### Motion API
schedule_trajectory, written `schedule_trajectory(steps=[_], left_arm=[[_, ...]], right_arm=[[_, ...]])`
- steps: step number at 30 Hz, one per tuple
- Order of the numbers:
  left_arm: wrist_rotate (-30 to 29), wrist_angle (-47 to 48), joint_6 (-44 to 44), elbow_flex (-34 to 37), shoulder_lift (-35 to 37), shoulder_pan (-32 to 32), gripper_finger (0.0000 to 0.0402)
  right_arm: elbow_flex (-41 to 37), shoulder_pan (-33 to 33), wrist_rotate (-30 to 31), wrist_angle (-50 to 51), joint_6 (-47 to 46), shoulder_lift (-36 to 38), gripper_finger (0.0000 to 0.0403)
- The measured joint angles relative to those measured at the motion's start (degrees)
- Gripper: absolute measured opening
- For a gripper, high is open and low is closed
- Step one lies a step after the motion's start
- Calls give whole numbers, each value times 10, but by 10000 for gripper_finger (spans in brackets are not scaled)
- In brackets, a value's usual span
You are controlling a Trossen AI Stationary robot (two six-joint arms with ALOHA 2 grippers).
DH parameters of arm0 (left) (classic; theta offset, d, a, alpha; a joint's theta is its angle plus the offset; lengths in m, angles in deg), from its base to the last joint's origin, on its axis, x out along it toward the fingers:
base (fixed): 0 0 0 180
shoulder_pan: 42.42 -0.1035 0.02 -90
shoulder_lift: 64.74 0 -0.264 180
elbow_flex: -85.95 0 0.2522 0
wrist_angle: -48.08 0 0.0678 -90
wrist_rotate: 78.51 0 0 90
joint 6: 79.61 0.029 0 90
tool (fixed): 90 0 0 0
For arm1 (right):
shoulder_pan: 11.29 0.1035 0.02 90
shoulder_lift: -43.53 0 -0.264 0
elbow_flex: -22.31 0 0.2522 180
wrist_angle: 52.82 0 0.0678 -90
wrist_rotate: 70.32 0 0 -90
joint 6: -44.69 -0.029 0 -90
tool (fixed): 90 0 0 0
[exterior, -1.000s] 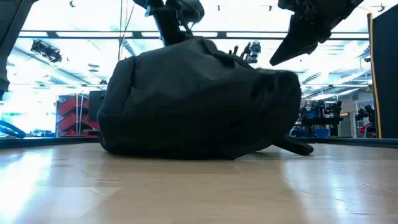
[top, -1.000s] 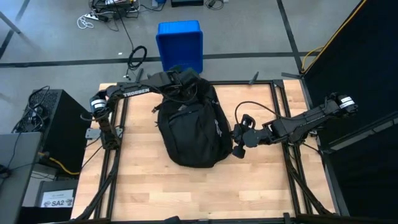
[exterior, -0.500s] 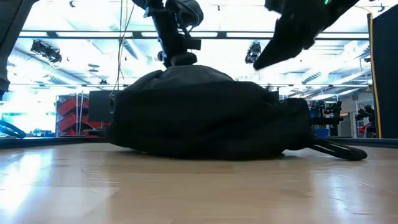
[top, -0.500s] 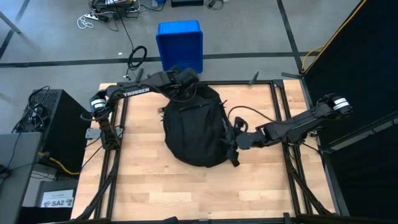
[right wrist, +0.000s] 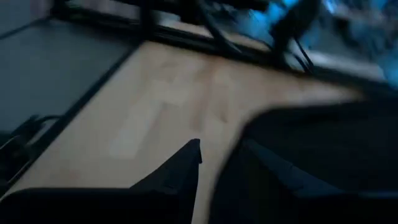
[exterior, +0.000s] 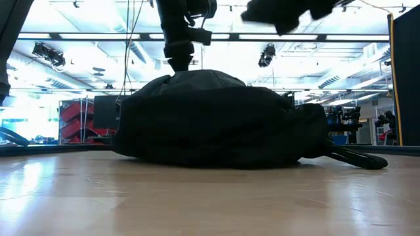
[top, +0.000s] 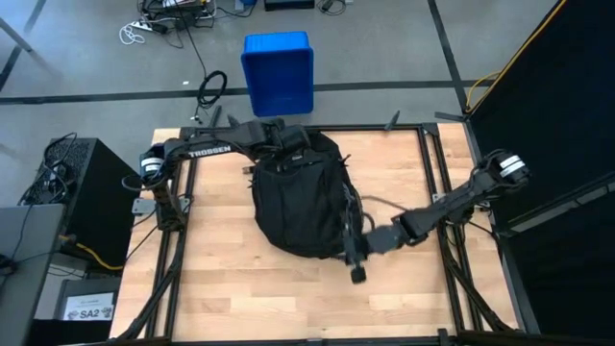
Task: Unpack backpack
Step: Open the black backpack
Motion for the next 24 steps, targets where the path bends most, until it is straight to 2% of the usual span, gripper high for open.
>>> schedule_trajectory(steps=[2, 6, 8, 11, 15, 18, 24], left_arm=[[13, -4, 0, 4, 0, 3, 258], [24, -22, -2, 11, 0, -3, 253], [63, -32, -5, 11, 0, -14, 253], [113, -50, -13, 11, 0, -27, 253], [112, -55, -27, 11, 0, -37, 252], [108, -47, -38, 22, 0, -44, 252], [104, -22, -53, 90, 0, -59, 239]], right_arm=[[0, 19, 11, -16, 52, -23, 103], [0, 32, 70, -29, 109, -88, 126], [-1, 32, 101, -28, 116, -121, 146], [-1, 30, 172, -30, 119, -160, 176], [-1, 25, 261, -15, 137, -187, 196], [-1, 24, 306, 7, 133, -188, 179], [-1, 47, 432, 15, 132, -165, 94]])
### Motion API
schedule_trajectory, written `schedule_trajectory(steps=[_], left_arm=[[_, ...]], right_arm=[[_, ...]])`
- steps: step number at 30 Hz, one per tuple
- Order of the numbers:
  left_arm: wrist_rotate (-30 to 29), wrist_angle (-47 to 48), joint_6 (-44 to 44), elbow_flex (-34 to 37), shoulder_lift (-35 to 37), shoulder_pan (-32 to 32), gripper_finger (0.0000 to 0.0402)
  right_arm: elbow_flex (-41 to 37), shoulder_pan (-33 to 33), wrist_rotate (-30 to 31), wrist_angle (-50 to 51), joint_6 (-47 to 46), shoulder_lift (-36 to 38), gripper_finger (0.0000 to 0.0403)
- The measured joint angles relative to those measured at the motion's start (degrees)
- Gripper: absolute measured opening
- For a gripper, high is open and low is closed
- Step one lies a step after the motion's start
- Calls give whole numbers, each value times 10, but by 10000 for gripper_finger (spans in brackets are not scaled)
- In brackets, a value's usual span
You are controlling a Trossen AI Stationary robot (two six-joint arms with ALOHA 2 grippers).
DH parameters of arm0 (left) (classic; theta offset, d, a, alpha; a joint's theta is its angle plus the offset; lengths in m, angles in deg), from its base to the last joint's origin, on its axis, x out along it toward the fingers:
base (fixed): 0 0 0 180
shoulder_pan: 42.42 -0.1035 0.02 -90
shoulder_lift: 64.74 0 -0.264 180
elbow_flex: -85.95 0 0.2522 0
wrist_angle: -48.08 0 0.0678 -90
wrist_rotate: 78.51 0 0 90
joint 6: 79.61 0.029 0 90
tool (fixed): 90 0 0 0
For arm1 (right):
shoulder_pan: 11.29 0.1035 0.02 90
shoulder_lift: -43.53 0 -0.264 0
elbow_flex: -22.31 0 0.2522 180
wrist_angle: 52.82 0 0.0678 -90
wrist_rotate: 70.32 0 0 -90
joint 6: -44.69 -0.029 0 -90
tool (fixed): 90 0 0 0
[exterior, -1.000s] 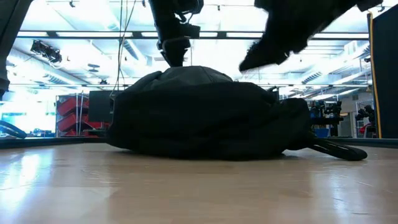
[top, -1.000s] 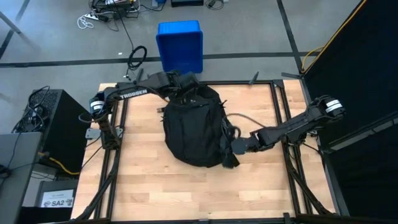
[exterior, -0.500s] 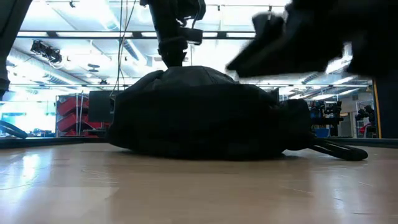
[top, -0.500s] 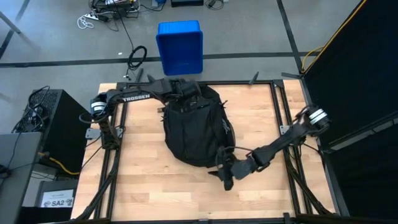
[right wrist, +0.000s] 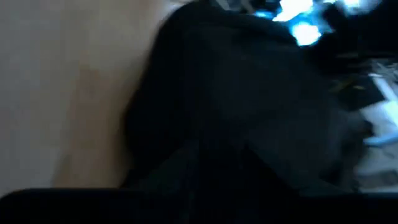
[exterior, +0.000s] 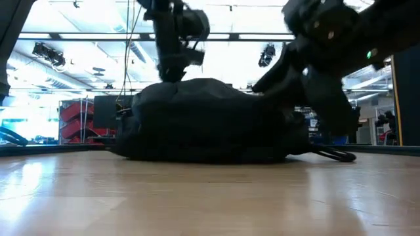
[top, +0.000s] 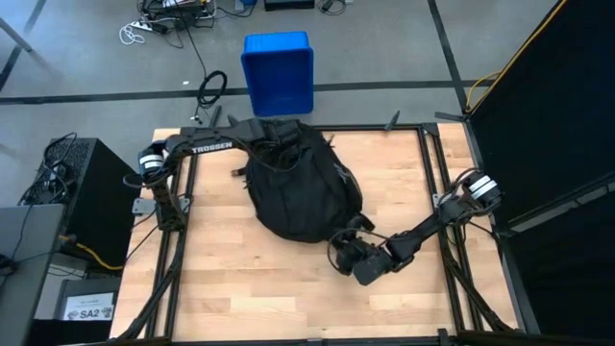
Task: Unpack backpack
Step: Open the black backpack
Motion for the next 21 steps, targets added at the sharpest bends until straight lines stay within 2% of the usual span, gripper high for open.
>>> schedule_trajectory(steps=[3, 6, 9, 13, 16, 21], left_arm=[[26, -2, -9, 49, 0, -2, 229], [91, -4, -30, 91, 1, 3, 216], [147, -4, -61, 120, 1, 25, 203], [193, -2, -79, 131, 1, 64, 188], [215, -31, -92, 132, 1, 97, 178], [202, -75, -97, 102, -1, 136, 171]], right_arm=[[0, 11, 67, 1, 0, 15, 55], [0, 14, 114, 5, 4, 35, 24], [0, 14, 119, 13, 5, 64, 5], [0, 15, 100, 11, 4, 111, 4], [0, 23, 19, 7, -13, 144, 2], [0, 26, -240, -3, -64, 173, 1]])
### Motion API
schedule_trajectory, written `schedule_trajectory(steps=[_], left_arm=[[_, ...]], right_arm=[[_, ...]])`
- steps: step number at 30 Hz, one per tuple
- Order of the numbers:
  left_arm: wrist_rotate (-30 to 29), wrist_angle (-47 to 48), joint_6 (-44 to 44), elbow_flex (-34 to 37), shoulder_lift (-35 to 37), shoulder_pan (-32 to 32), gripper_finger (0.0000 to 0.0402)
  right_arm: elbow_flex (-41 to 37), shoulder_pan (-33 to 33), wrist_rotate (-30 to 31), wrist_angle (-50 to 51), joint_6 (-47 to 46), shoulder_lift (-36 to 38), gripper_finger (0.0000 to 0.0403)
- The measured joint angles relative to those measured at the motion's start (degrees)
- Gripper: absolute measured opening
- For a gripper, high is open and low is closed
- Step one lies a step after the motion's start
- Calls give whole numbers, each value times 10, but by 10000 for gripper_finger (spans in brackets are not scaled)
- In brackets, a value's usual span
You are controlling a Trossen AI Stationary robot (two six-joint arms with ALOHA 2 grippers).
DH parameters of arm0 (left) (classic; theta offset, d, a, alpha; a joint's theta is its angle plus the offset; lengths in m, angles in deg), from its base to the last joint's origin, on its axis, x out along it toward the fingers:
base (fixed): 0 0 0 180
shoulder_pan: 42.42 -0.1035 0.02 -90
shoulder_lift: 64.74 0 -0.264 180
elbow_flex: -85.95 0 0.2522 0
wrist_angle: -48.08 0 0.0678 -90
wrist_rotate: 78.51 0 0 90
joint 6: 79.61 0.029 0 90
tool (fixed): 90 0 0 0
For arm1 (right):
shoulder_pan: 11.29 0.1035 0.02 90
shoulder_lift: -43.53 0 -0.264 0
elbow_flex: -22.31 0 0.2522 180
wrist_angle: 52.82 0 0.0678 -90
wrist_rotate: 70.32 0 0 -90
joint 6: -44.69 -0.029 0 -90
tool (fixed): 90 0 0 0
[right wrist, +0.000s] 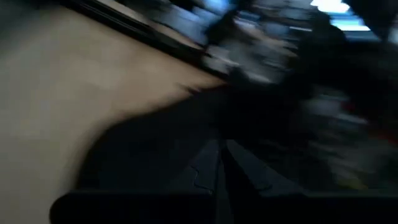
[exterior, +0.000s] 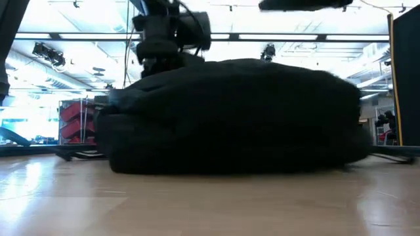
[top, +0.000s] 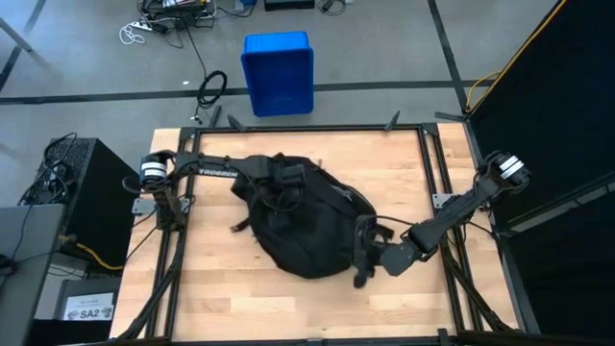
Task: Unpack backpack
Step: Open the black backpack
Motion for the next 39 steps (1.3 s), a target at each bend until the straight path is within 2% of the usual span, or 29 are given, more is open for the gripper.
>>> schedule_trajectory(steps=[2, 4, 7, 10, 12, 14, 17, 19, 23, 27, 31, 36, 39], left_arm=[[-12, 7, 4, -28, 0, 7, 170], [-22, 9, 9, -64, 2, 12, 170], [-66, 11, 28, -129, 4, 15, 170], [-141, -5, 57, -182, 5, 15, 170], [-195, -41, 78, -198, 5, 13, 170], [-219, -86, 99, -202, 5, 7, 170], [-193, -143, 133, -202, -2, -5, 170], [-160, -159, 146, -202, -15, -16, 170], [-141, -128, 157, -202, -48, -41, 170], [-153, -38, 158, -203, -91, -70, 170], [-145, 81, 141, -203, -129, -86, 169], [-92, 149, 94, -202, -150, -76, 160], [-47, 158, 78, -201, -151, -55, 151]], right_arm=[[0, -1, -64, -11, -21, -3, 1], [0, -1, -99, -19, -35, -10, 1], [0, -1, -116, -16, -43, -30, 1], [0, -1, -143, -23, -34, -59, 0], [0, 0, -147, -36, -31, -85, 0], [0, 0, -147, -49, -38, -105, 0], [0, 0, -154, -57, -57, -131, 0], [0, -1, -181, -55, -66, -142, 0], [0, 3, -212, -11, -96, -147, 0], [1, 23, -166, 100, -170, -128, 0], [0, 44, -65, 233, -262, -104, 0], [0, 30, 59, 375, -373, -74, 0], [0, 1, 91, 416, -393, -60, 0]])
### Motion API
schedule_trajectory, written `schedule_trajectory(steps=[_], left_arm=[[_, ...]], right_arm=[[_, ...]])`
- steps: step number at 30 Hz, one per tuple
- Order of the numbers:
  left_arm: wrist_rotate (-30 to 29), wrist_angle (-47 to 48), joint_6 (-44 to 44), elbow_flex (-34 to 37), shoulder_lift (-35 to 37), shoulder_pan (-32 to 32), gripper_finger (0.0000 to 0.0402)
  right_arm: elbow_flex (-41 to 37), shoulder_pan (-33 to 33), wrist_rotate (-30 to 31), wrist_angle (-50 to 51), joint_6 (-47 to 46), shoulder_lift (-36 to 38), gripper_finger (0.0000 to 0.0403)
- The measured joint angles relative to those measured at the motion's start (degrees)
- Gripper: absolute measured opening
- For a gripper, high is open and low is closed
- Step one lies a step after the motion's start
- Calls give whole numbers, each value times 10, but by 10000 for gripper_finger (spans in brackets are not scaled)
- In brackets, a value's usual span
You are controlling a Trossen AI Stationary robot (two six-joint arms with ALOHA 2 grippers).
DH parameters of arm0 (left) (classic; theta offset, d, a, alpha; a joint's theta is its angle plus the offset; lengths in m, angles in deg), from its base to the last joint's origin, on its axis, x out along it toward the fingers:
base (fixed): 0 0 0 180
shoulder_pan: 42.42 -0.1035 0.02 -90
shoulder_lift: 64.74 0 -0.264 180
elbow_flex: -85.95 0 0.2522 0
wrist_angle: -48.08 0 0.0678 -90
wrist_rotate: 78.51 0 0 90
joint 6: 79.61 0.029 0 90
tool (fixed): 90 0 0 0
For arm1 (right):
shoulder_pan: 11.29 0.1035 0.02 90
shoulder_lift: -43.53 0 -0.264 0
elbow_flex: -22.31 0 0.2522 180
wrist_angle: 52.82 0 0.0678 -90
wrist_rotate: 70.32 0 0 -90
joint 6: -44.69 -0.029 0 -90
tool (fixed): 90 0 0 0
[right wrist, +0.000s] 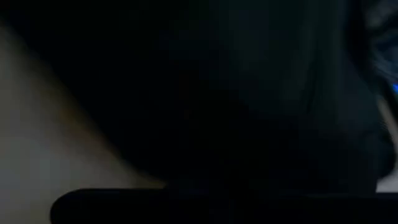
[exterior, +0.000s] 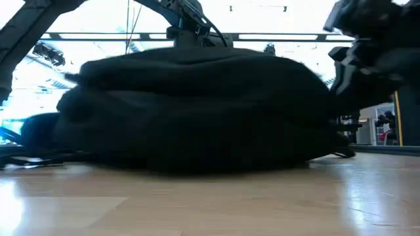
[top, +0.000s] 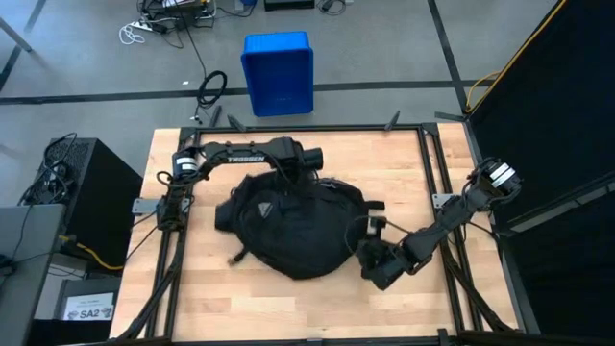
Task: Unpack backpack
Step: Open the black backpack
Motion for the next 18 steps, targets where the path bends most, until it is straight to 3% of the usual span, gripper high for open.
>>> schedule_trajectory(steps=[4, 9, 18], left_arm=[[46, 2, 3, 0, 0, 34, 139], [51, -1, 21, 0, 0, 66, 132], [-32, 84, 15, -53, 42, 81, 131]], right_arm=[[-1, -53, 22, 8, 8, 25, 0], [-1, -113, 27, 7, 68, 68, 0], [-1, -113, 21, 31, 103, 207, 0]])
